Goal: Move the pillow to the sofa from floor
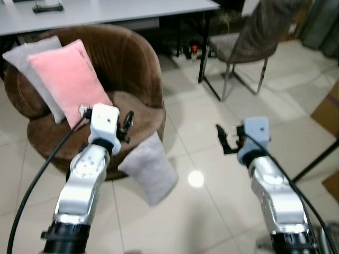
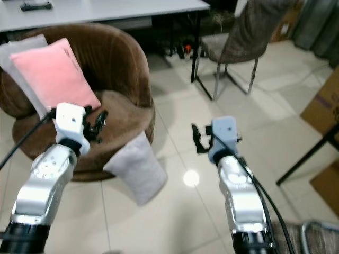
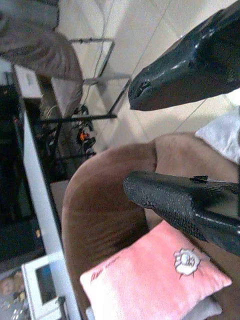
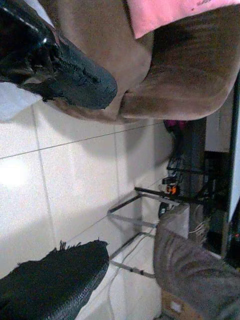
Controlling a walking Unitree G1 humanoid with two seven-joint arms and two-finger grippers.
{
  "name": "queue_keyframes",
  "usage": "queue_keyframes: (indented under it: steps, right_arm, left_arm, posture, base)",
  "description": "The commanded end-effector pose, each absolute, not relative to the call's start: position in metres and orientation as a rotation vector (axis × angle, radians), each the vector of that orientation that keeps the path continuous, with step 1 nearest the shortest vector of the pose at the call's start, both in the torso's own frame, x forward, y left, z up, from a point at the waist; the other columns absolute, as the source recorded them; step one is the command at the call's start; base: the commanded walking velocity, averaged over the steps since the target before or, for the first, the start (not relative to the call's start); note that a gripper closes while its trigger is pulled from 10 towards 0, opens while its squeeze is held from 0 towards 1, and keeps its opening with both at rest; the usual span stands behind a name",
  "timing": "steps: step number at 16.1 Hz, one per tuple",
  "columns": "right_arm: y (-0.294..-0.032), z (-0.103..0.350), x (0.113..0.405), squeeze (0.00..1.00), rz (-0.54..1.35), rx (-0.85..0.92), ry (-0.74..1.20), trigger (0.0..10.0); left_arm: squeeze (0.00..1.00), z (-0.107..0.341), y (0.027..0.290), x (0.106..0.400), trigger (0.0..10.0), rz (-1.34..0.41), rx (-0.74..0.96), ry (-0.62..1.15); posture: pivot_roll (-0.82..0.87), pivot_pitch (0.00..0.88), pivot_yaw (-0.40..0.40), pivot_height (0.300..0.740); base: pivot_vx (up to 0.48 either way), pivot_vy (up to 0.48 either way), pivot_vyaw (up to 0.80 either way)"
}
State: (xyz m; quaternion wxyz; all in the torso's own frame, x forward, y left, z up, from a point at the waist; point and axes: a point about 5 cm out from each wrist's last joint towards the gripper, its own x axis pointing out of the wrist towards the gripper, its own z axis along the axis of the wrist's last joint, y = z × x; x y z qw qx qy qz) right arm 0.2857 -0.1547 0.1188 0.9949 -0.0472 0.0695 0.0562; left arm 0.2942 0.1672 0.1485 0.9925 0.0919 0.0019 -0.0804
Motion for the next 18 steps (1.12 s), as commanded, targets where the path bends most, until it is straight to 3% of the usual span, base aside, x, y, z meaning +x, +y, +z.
queue_keyframes:
  steps: [1,18]
  right_arm:
    - [-0.1466,0.1201,0.2865,0.0,0.138,-0.086,0.134,10.0]
    - [-0.1424,0.1189,0.2862,0.0,0.162,-0.105,0.127,10.0]
  left_arm:
    - [0.0,0.1504,0.1747,0.2946,10.0,-0.142,0.199,0.001]
    - [0.0,0.1495,0.1753,0.2934,10.0,-0.148,0.204,-0.004]
  posture:
    - [0.04,0.0,0.023,0.74]
    - [0.04,0.0,0.013,0.74]
  base:
    - [0.326,0.0,0.0]
    - [0.345,0.0,0.0]
